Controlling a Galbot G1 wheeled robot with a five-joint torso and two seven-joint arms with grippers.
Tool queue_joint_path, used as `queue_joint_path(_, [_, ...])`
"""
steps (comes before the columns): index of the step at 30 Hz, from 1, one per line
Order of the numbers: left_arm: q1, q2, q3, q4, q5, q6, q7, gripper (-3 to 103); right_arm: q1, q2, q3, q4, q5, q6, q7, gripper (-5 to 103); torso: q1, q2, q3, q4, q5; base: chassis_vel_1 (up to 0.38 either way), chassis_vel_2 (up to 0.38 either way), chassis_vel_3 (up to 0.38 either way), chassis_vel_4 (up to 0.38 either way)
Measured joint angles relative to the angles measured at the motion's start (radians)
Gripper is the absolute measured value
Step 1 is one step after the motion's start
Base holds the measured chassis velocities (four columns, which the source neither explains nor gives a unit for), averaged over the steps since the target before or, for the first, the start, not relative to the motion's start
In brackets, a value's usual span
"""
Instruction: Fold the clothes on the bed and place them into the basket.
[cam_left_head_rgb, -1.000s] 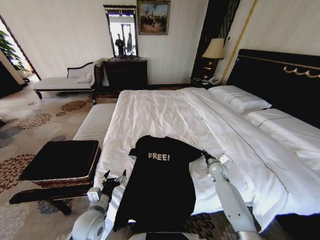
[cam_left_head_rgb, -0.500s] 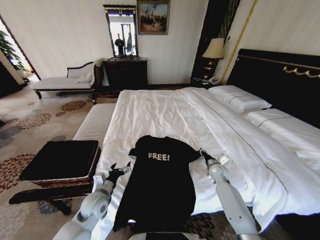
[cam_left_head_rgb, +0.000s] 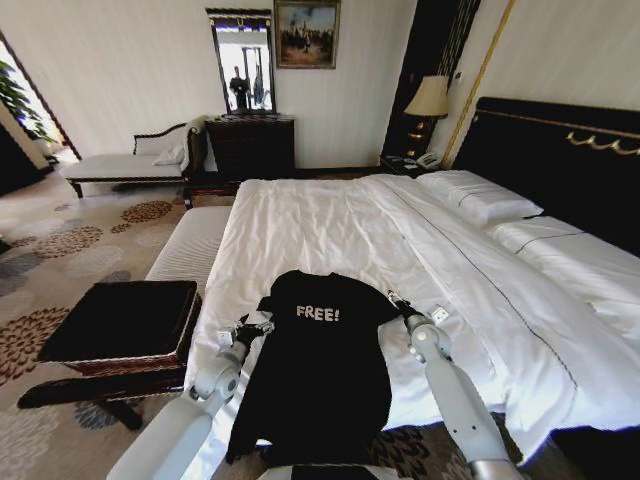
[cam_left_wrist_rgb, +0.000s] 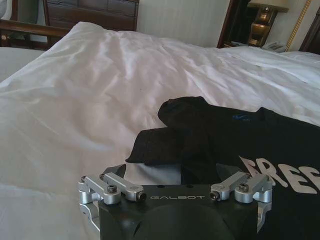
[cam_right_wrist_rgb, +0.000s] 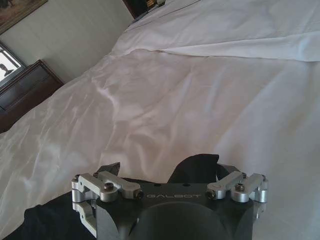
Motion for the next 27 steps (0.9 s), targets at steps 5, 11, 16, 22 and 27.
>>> queue_joint_path(5, [-0.037, -0.026, 0.007, 0.053, 0.015, -0.004, -0.006, 100, -0.003, -0.003, 0.002, 0.004, 0.002, -0.001, 0.001, 100, 0.000, 0.000, 0.000, 0.0002, 0.0000, 0.000, 0.000, 0.000, 0.000])
queue_joint_path(11, [-0.078, -0.042, 0.005, 0.090, 0.015, -0.006, -0.015, 100, -0.008, -0.004, 0.005, 0.004, 0.001, -0.002, -0.001, 100, 0.000, 0.000, 0.000, 0.0001, 0.0002, 0.000, 0.000, 0.000, 0.000])
queue_joint_path(16, [-0.113, -0.056, 0.004, 0.130, 0.008, -0.006, -0.019, 100, -0.014, 0.001, 0.005, 0.004, -0.003, -0.002, -0.001, 100, 0.000, 0.000, 0.000, 0.0001, 0.0001, 0.000, 0.000, 0.000, 0.000])
queue_joint_path(22, [-0.145, -0.048, 0.007, 0.165, 0.011, -0.006, -0.018, 100, -0.011, 0.000, 0.007, 0.003, -0.003, -0.003, -0.001, 100, 0.000, 0.000, 0.000, 0.0001, 0.0001, 0.000, 0.000, 0.000, 0.000])
queue_joint_path(27, [-0.150, -0.052, 0.023, 0.174, 0.046, -0.015, -0.017, 100, -0.005, 0.000, 0.006, 0.000, -0.001, -0.003, 0.000, 100, 0.000, 0.000, 0.000, 0.0001, 0.0000, 0.000, 0.000, 0.000, 0.000])
